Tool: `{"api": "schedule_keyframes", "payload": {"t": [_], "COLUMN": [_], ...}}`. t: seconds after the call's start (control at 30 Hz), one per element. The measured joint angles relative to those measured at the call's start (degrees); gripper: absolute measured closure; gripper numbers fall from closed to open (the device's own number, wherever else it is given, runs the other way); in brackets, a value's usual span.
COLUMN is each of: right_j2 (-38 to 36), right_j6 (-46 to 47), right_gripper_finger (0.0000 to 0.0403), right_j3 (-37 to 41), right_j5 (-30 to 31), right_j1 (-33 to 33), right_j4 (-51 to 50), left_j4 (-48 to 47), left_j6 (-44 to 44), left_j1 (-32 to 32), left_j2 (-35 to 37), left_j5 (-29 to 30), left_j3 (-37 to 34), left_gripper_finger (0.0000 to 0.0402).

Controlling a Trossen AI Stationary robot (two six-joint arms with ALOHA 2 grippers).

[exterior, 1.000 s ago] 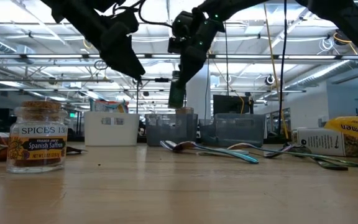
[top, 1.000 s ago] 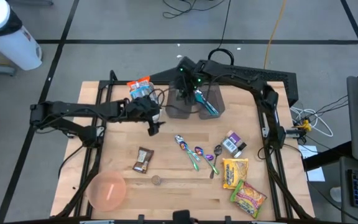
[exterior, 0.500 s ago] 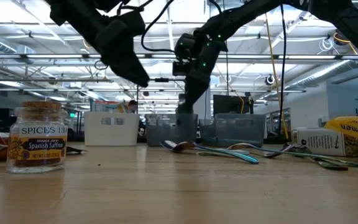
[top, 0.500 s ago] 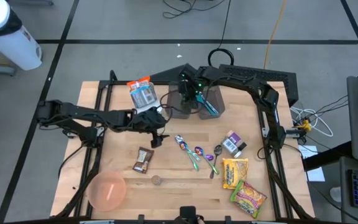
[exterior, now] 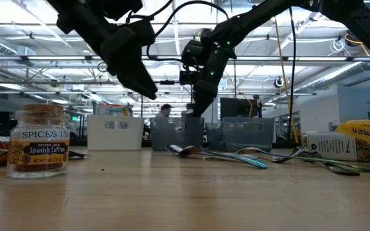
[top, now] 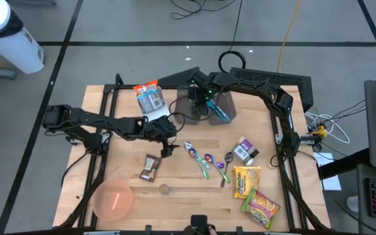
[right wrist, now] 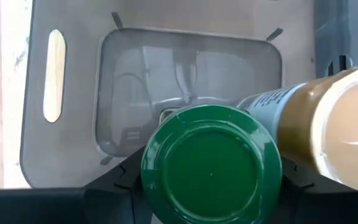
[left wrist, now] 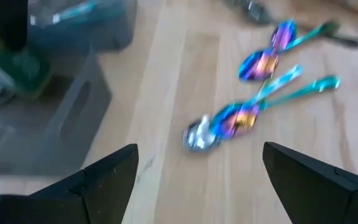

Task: Pick & Place Food Item
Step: Put the green seasoning bottle into the left black bin

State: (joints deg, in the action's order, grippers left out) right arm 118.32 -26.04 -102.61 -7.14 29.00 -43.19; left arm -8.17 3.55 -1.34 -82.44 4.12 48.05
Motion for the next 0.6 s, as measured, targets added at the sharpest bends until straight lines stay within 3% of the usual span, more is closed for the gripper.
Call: {"api": "schedule_keyframes", "payload": {"t": [0.6], "right_j2": [0.0], "right_j6": [-0.1], "right_gripper_finger": [0.0214], "right_j3": [0.7], "right_j5": [0.1], "right_j1": [0.6], "right_j4": [0.3], "left_j4": [1.1], "left_j6": [-0.2], "left_j1": [2.3], "left_j2": [-0.1], "left_j5": [-0.2], "left_j3": [0.0], "left_gripper_finger": [0.0053]}}
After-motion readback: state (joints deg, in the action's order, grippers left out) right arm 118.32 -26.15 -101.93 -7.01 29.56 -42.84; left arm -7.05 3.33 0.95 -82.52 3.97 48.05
